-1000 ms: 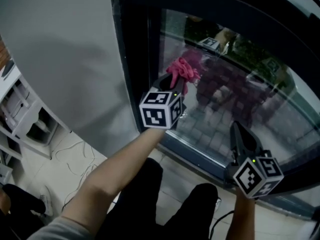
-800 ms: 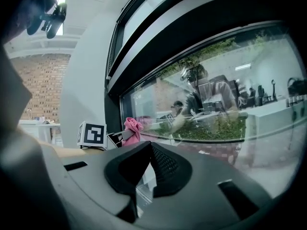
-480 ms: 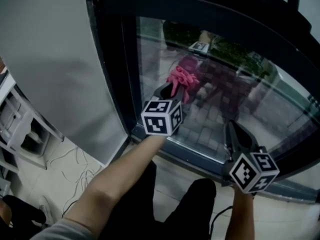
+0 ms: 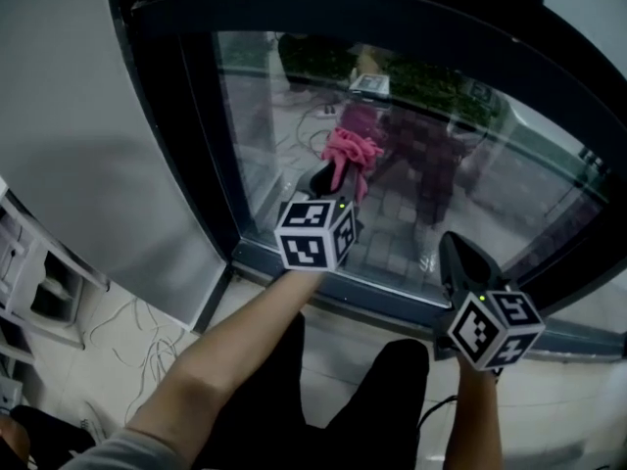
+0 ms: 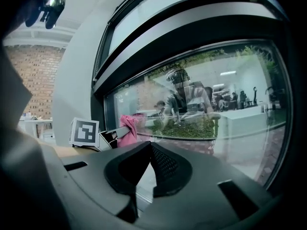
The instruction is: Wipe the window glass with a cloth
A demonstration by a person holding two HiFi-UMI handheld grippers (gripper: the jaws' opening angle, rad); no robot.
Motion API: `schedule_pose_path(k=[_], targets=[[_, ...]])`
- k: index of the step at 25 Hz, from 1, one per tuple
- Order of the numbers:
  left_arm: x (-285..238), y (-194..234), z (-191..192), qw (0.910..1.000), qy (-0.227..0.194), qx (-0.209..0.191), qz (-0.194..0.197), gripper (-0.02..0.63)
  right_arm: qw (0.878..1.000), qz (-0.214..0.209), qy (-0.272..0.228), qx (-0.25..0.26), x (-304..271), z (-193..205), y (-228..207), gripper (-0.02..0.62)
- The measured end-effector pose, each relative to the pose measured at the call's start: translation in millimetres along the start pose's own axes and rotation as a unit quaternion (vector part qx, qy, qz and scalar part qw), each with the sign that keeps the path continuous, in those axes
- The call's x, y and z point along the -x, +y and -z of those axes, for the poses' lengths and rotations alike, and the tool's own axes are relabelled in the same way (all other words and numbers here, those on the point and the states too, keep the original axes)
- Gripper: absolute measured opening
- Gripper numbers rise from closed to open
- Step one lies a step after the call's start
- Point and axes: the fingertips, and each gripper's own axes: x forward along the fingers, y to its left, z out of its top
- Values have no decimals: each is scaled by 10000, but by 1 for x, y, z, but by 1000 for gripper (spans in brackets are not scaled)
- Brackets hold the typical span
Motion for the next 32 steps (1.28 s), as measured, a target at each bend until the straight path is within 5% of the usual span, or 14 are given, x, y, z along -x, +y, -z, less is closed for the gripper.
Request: schedule_pose_path(k=[16,32], targets=[[-20,-135,35,9962,242,176,822,58,9964,813,-107,-234,77,6,-70,5],[-44,-301,58,9777,502,270,2019,58,9850,1581,-447,-532,174,12,-143,5]])
